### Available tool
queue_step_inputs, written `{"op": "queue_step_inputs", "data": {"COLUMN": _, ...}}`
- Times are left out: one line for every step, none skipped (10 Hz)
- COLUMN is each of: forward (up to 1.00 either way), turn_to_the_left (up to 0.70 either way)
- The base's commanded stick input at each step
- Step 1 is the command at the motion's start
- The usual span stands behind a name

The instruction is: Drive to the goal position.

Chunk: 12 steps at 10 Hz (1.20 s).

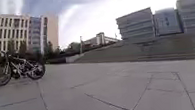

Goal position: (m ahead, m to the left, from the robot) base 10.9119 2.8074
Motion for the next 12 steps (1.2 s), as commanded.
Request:
{"op": "queue_step_inputs", "data": {"forward": 0.85, "turn_to_the_left": 0.0}}
{"op": "queue_step_inputs", "data": {"forward": 0.85, "turn_to_the_left": 0.0}}
{"op": "queue_step_inputs", "data": {"forward": 0.85, "turn_to_the_left": 0.0}}
{"op": "queue_step_inputs", "data": {"forward": 0.85, "turn_to_the_left": 0.0}}
{"op": "queue_step_inputs", "data": {"forward": 0.85, "turn_to_the_left": 0.0}}
{"op": "queue_step_inputs", "data": {"forward": 0.85, "turn_to_the_left": 0.0}}
{"op": "queue_step_inputs", "data": {"forward": 0.85, "turn_to_the_left": 0.0}}
{"op": "queue_step_inputs", "data": {"forward": 0.85, "turn_to_the_left": 0.0}}
{"op": "queue_step_inputs", "data": {"forward": 0.85, "turn_to_the_left": 0.0}}
{"op": "queue_step_inputs", "data": {"forward": 0.85, "turn_to_the_left": 0.0}}
{"op": "queue_step_inputs", "data": {"forward": 0.85, "turn_to_the_left": 0.0}}
{"op": "queue_step_inputs", "data": {"forward": 0.85, "turn_to_the_left": 0.0}}
